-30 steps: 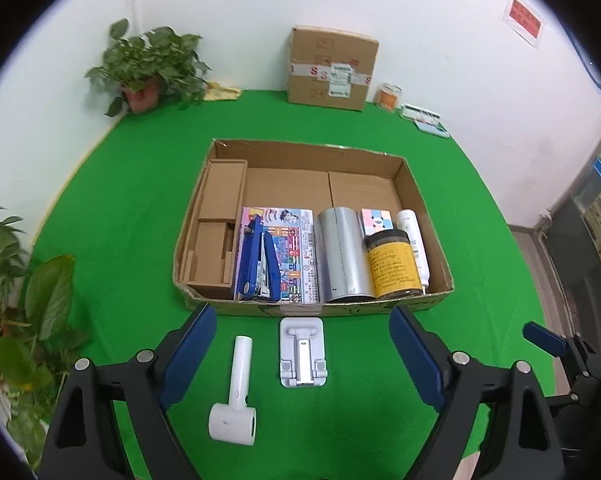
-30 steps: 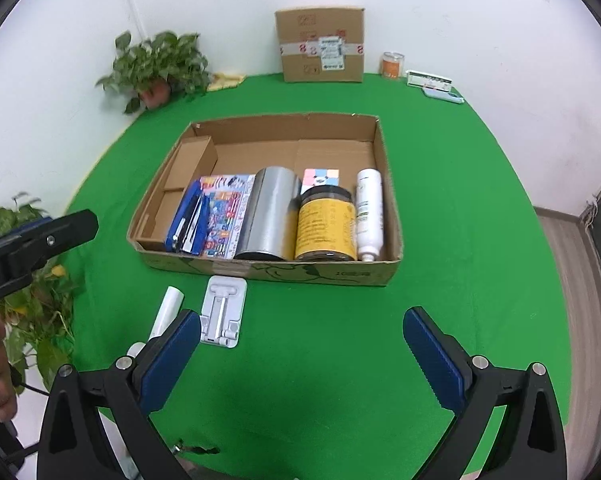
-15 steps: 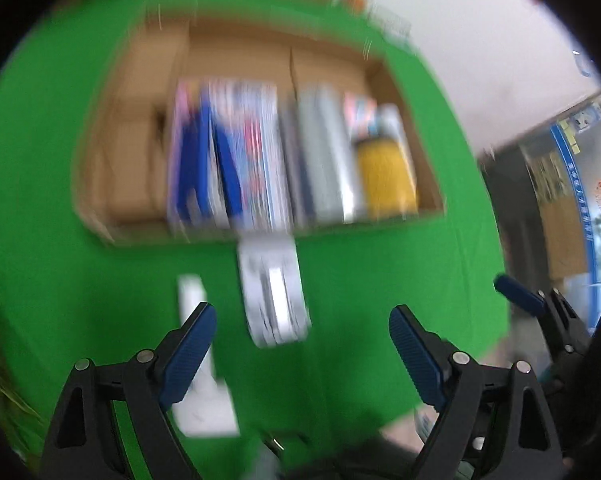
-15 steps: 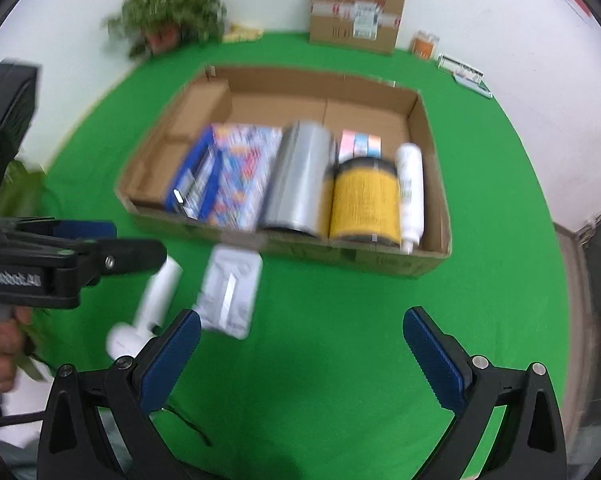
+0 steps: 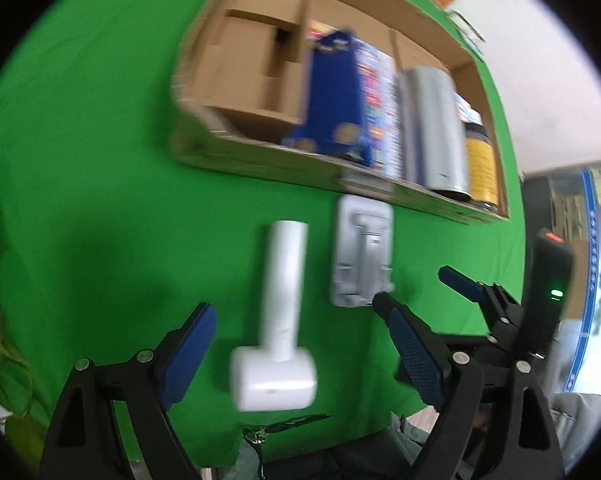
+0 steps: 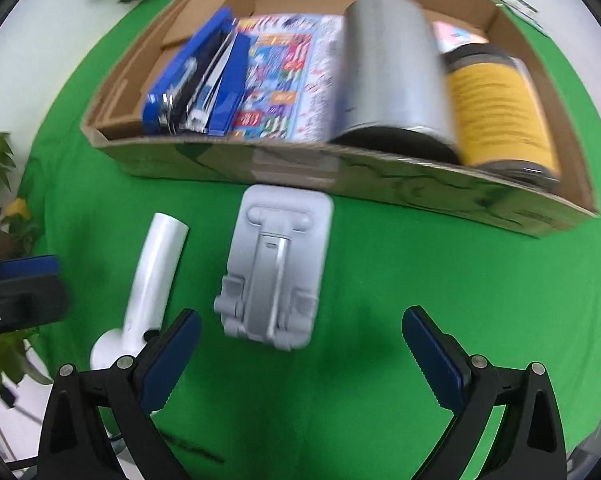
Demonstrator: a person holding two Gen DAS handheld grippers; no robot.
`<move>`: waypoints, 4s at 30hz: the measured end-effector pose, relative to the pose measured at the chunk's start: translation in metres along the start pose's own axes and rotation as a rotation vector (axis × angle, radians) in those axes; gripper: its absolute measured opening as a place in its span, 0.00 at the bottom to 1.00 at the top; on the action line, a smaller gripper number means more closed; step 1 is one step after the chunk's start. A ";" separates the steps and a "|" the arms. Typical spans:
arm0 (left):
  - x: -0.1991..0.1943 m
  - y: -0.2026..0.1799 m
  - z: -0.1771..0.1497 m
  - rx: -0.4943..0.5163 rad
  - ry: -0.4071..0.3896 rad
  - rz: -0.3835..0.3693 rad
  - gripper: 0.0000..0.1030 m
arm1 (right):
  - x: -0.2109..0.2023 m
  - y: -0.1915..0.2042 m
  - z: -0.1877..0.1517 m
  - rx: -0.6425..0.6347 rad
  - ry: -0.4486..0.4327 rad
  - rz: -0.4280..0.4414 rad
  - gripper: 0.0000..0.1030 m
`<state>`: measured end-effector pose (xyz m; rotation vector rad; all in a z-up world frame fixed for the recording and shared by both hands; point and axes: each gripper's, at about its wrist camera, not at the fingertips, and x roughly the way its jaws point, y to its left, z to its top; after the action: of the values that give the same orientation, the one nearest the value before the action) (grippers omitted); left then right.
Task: Organize rigid objects
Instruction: 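Move the right tool down and grasp the white phone stand, then grasp the phone stand with the left tool while the right tool holds it, then carry the phone stand into the tray beside the stapler, then open both tools and withdraw them from the tray, then grasp the white fan head with the right tool while the left tool grasps its handle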
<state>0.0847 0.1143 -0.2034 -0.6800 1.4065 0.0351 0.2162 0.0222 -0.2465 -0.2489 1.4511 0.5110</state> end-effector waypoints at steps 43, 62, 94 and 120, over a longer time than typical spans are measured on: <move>0.163 -0.162 -0.006 0.237 0.406 -0.269 0.40 | -0.045 -0.129 -0.061 0.432 0.033 0.410 0.62; 0.020 -0.108 0.068 0.197 0.030 -0.320 0.29 | -0.142 -0.036 0.004 0.159 -0.131 0.450 0.62; 0.029 -0.091 0.183 0.131 -0.008 -0.204 0.29 | -0.088 -0.081 0.122 0.135 -0.158 0.446 0.61; -0.114 -0.043 0.051 0.247 -0.449 0.031 0.85 | -0.192 -0.036 0.028 0.097 -0.363 0.166 1.00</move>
<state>0.1254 0.1443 -0.0820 -0.4116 0.9683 0.0352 0.2507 -0.0307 -0.0597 0.0429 1.1421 0.5849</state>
